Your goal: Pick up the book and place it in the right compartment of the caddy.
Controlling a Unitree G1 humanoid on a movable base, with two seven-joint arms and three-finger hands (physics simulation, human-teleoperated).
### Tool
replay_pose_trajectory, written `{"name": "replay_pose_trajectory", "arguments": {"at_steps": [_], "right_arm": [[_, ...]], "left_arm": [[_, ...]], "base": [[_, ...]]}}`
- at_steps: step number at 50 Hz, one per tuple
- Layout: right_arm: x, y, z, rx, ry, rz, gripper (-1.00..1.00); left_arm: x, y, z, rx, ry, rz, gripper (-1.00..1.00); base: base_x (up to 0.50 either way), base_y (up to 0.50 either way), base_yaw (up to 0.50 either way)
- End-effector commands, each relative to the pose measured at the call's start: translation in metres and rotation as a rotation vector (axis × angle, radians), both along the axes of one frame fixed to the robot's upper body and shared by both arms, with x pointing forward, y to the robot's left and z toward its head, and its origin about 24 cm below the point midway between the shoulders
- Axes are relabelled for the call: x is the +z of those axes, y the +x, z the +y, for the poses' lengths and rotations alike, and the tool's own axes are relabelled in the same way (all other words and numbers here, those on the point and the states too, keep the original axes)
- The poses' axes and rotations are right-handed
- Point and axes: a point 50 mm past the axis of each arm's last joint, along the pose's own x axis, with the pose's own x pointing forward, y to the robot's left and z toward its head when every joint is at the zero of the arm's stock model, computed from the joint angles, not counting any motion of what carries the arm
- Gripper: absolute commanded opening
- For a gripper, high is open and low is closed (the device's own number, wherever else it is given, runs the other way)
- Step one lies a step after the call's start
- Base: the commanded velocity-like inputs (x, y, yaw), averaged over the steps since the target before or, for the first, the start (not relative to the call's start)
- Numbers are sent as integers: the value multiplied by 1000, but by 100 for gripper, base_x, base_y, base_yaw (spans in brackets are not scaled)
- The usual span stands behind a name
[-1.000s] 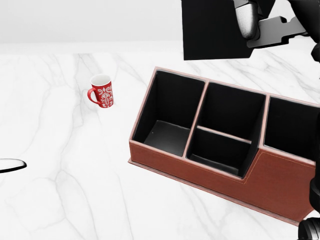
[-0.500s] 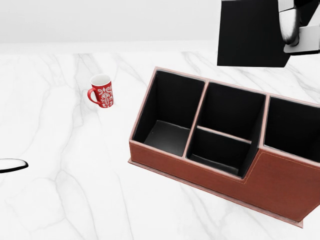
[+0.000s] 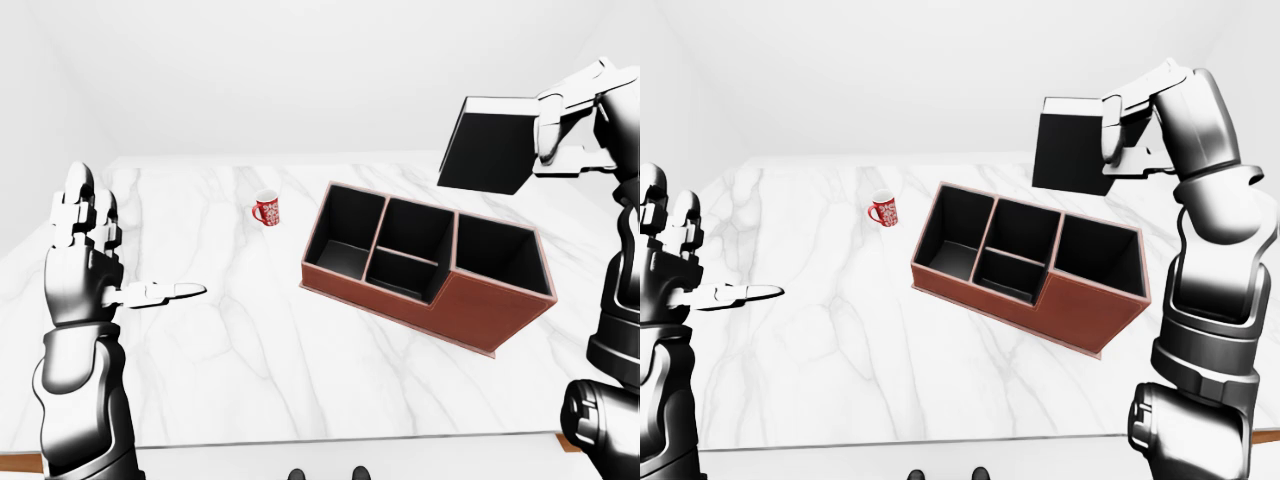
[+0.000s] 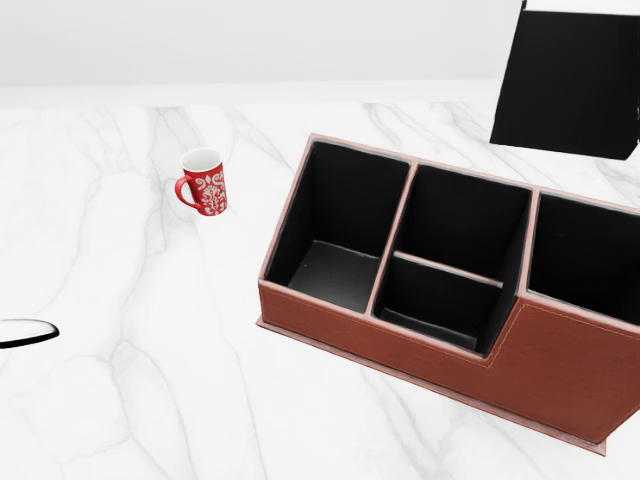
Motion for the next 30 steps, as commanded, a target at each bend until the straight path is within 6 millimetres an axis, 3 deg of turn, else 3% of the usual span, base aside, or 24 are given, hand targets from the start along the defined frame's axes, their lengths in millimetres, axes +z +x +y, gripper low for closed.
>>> {"name": "replay_pose_trajectory", "arguments": {"at_steps": [1, 30], "right_arm": [[3, -8, -21, -104, 19, -40, -100], [-18, -12, -47, -177, 93, 17, -100]], "left_arm": [[-2, 1, 0, 0, -1, 7, 100], [-3, 2, -1, -2, -1, 14, 100]], "base": [[0, 0, 0], [0, 0, 0]]}}
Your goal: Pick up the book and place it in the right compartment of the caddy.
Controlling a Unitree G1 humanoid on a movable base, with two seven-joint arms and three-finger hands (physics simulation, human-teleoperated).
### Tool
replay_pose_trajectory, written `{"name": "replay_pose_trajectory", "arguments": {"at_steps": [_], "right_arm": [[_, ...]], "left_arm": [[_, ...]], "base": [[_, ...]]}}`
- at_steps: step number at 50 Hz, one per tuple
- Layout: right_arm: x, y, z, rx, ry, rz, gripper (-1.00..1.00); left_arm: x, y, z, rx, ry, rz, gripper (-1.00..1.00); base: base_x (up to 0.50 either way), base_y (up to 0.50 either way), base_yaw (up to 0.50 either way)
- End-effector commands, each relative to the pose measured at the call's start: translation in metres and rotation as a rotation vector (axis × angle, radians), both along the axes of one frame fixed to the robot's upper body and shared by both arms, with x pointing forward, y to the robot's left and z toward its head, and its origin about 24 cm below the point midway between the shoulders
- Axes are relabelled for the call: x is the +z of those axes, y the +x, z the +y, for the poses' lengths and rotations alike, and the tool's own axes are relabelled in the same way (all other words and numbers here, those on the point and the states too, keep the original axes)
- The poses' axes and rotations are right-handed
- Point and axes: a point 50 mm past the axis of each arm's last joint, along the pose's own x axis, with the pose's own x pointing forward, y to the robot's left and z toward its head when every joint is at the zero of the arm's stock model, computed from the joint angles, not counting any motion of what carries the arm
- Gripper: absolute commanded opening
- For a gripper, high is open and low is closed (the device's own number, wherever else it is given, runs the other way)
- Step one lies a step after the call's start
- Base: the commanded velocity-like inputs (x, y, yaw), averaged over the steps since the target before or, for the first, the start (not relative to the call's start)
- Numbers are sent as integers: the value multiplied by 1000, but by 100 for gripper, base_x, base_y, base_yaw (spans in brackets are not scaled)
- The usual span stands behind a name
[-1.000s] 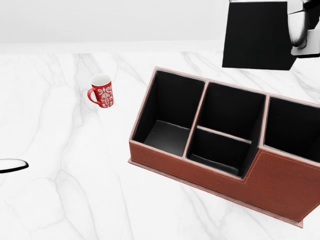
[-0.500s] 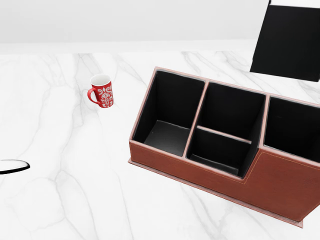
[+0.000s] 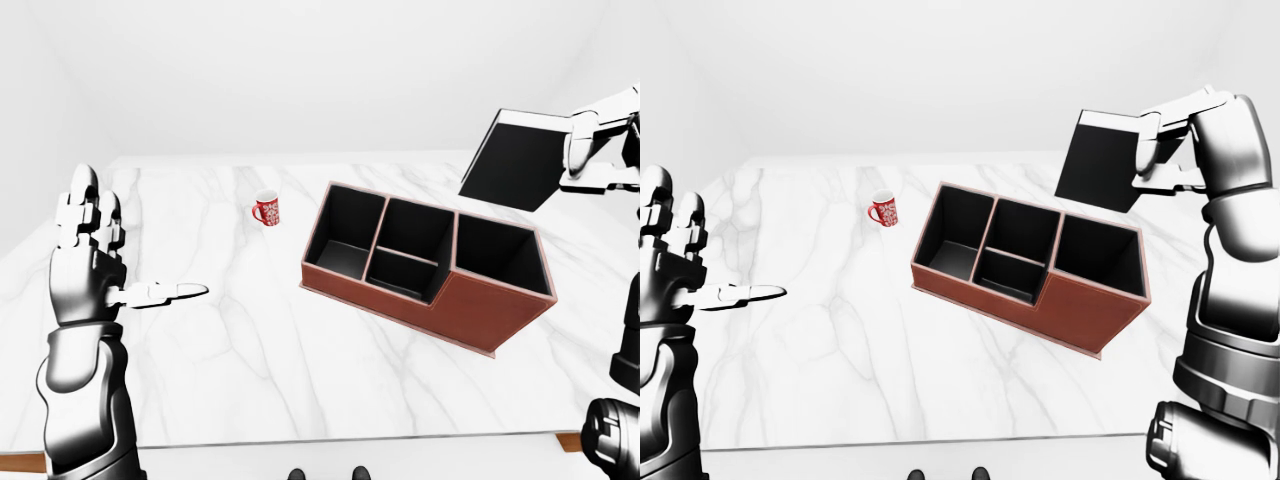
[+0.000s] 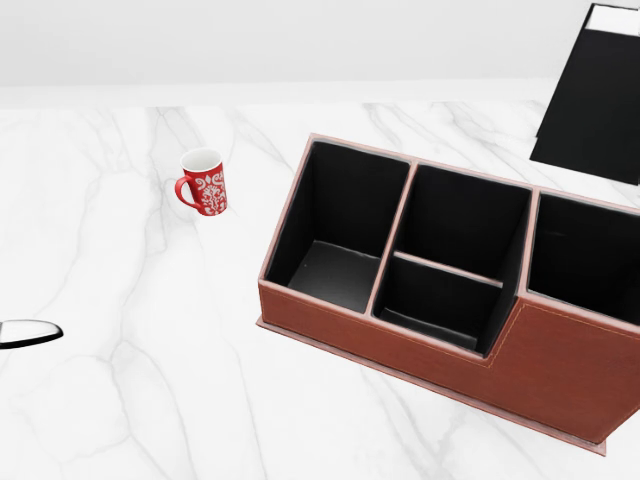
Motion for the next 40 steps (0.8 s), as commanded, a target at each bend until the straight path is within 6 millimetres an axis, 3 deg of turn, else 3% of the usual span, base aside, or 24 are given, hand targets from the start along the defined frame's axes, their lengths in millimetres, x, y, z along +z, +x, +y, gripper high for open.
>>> {"name": "replay_pose_trajectory", "arguments": {"at_steps": [1, 20, 40], "right_arm": [[-1, -5, -12, -79, 5, -16, -100], [-20, -6, -26, -121, 65, 32, -100], [-29, -7, -29, -129, 85, 48, -100]], "left_arm": [[0, 0, 0, 0, 0, 0, 100], [-1, 1, -1, 0, 0, 3, 100], [0, 0, -1, 0, 3, -1, 100]], "base": [[0, 0, 0], [0, 0, 0], [0, 0, 0]]}}
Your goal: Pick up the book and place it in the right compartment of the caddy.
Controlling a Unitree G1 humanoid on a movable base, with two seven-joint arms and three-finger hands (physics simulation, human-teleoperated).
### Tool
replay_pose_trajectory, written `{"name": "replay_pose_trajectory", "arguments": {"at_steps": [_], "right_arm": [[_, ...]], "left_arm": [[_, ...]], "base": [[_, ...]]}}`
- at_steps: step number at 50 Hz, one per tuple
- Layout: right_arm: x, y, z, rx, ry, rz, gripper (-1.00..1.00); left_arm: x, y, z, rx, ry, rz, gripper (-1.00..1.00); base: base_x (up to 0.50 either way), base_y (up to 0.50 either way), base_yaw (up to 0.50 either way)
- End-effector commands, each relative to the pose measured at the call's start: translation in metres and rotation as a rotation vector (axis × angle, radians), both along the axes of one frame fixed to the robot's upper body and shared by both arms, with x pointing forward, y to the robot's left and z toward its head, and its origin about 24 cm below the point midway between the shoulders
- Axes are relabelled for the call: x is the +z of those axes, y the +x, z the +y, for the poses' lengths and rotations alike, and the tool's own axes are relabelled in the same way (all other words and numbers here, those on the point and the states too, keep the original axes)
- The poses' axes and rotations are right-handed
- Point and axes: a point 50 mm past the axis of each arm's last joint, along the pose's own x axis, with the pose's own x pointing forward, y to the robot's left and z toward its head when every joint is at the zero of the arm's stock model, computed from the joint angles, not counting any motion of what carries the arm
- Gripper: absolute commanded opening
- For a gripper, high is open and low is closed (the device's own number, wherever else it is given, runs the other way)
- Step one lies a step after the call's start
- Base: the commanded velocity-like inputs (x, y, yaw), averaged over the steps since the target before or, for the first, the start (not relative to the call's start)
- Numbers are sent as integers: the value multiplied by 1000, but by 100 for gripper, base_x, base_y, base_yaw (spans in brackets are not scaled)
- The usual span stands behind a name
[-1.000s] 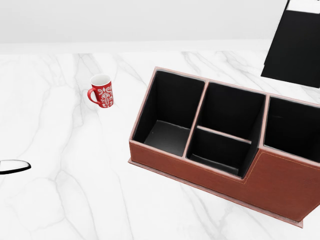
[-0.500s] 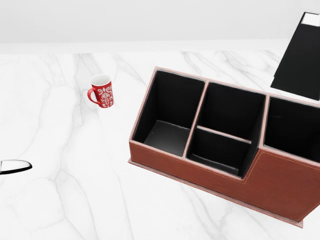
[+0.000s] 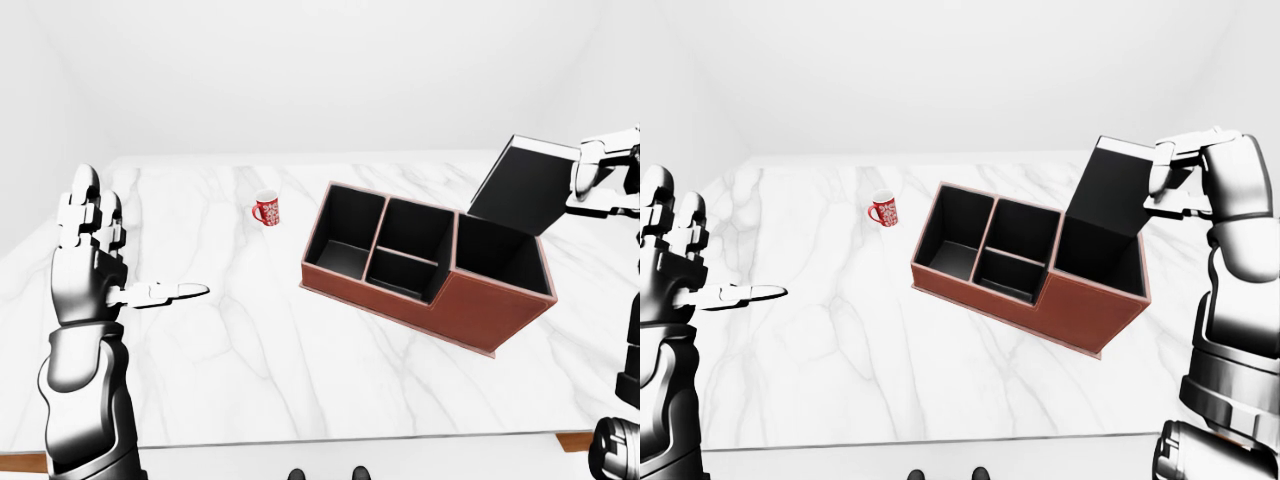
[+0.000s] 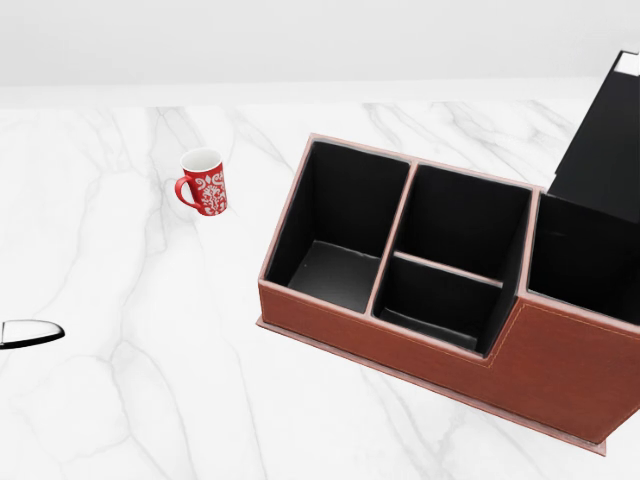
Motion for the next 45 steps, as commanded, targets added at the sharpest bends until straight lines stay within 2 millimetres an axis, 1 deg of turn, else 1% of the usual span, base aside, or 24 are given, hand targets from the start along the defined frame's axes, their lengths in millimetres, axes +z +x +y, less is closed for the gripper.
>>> {"name": "replay_pose_trajectory", "arguments": {"at_steps": [1, 7, 8, 13, 21, 45], "right_arm": [[3, -3, -2, -46, -20, -24, -100], [0, -2, -1, -44, -17, -17, -100], [-4, -3, -3, -52, -13, -3, -100], [-7, -4, -4, -56, -13, 7, -100], [-7, -4, -3, -53, -22, 7, -100], [-21, -6, -8, -74, 3, 47, -100]], "left_arm": [[1, 0, 0, 0, 2, -3, 100], [1, -1, 0, -1, 4, -6, 100], [0, 1, 0, -1, 1, 2, 100], [-1, 1, 0, -1, -1, 6, 100], [-1, 1, 0, 0, 0, 3, 100], [0, 0, -1, -1, 3, -1, 100]], "base": [[0, 0, 0], [0, 0, 0], [0, 0, 0], [0, 0, 0], [0, 0, 0], [0, 0, 0]]}}
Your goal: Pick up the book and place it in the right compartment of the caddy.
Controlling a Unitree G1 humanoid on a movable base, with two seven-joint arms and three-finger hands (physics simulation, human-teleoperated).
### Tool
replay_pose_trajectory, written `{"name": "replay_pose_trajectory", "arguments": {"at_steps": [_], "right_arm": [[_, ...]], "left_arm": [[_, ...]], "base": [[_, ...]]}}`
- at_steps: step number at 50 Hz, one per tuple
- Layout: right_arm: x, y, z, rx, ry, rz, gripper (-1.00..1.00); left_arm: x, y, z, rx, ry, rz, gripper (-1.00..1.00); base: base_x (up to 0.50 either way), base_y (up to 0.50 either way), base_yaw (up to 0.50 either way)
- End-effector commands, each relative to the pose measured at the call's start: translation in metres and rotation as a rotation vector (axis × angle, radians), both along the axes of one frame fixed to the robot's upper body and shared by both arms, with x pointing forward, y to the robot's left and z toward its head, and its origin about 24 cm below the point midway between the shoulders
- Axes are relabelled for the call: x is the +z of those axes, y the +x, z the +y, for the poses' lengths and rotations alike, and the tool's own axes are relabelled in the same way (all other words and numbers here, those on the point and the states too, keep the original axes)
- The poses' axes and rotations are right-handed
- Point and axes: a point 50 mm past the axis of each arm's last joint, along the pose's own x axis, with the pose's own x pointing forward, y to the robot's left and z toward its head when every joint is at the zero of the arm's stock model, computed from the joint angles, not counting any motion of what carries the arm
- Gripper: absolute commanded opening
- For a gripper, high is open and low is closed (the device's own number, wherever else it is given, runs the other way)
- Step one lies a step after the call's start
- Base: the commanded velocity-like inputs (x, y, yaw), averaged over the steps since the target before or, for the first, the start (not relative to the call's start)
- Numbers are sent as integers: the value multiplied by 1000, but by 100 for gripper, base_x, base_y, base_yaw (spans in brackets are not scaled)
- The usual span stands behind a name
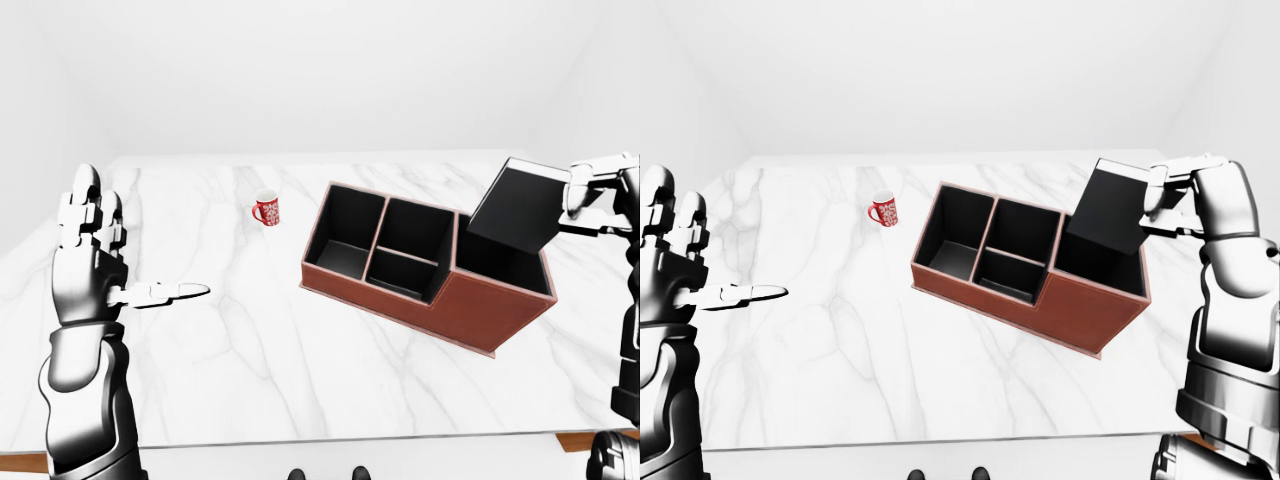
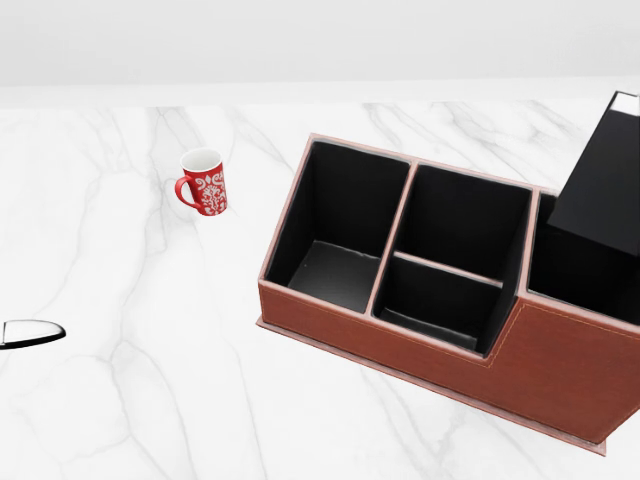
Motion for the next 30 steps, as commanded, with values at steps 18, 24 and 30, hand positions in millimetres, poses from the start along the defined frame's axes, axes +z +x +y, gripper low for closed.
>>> {"name": "replay_pose_trajectory", "arguments": {"at_steps": [18, 24, 30], "right_arm": [[-7, 1, 0, -41, -8, 9, -100], [-9, 0, 0, -40, -8, 13, -100], [-9, 0, 1, -39, -8, 15, -100]], "left_arm": [[1, -1, 0, 2, 1, -4, 100], [2, -1, 0, 0, 4, -7, 100], [2, -1, -1, 0, 5, -8, 100]], "base": [[0, 0, 0], [0, 0, 0], [0, 0, 0]]}}
